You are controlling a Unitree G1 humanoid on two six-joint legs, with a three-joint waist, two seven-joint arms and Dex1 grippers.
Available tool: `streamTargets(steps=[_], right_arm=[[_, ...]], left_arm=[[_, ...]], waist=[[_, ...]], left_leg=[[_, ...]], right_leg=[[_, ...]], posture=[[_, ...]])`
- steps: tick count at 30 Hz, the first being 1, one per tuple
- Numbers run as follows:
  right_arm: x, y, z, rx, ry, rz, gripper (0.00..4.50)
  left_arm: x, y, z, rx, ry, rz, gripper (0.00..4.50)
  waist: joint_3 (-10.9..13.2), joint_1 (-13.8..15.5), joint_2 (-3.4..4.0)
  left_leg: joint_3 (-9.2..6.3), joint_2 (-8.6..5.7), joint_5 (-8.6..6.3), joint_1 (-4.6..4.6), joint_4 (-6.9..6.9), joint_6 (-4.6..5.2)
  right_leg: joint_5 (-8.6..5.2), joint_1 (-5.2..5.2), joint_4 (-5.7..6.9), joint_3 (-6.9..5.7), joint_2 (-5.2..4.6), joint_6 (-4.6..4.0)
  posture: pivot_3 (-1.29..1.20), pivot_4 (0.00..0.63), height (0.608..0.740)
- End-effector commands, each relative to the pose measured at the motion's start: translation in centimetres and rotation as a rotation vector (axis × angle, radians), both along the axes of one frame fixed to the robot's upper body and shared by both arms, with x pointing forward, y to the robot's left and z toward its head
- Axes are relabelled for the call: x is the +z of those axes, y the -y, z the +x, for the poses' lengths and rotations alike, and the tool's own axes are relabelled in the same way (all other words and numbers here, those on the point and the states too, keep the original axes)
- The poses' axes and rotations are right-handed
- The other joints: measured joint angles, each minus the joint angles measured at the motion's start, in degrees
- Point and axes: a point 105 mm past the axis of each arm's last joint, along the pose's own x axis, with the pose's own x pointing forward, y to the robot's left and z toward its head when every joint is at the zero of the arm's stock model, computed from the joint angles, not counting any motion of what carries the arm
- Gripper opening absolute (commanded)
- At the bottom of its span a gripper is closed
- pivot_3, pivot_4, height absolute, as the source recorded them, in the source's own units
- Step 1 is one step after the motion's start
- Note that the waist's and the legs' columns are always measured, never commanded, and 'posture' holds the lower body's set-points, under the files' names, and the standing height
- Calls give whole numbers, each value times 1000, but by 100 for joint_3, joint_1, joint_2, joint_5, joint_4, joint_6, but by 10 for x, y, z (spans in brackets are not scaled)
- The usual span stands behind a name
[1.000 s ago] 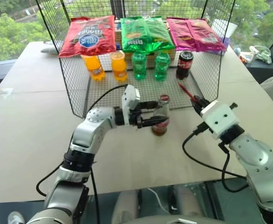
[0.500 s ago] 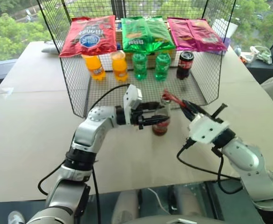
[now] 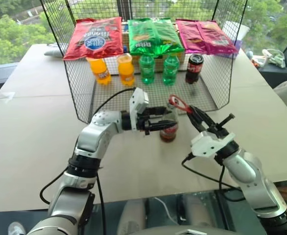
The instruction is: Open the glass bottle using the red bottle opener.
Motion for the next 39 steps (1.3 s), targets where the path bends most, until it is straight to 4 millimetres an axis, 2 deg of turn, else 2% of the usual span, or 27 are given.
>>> streamTargets(steps=[1, 7, 18, 31, 39], right_arm=[[-20, -14, -5, 28, -15, -34, 0], [-34, -21, -1, -16, -4, -38, 0], [-42, -22, 10, -111, 82, -109, 0], [-17, 25, 8, -166, 76, -343, 0], [-4, 30, 9, -140, 66, -418, 0]], left_arm=[[23, 4, -1, -16, 68, -37, 2518], [24, 4, 1, -19, 64, -25, 2518], [27, -1, -8, -53, 67, -7, 2518], [16, 2, -5, -69, 70, 38, 2518], [11, 1, -3, -67, 77, 40, 2518]], waist=[[-1, -5, 1], [-1, -4, 2], [-3, -22, 3], [-4, -21, 4], [-4, -13, 3]], left_leg=[[1, 0, 0, 1, 0, 0], [1, 0, 0, 1, 4, 0], [1, 1, 0, 3, 9, 0], [0, 1, 0, 2, 11, 0], [1, 1, 0, 3, 11, 1]], right_leg=[[0, 0, 1, 1, 0, 0], [0, 1, 3, 1, 0, 0], [0, 2, 7, 2, 0, -1], [0, 2, 8, 2, 1, -1], [0, 4, 8, 2, 1, 0]], posture=[[0, 150, 740], [0, 150, 740], [0, 150, 740], [0, 150, 740], [0, 150, 740]])
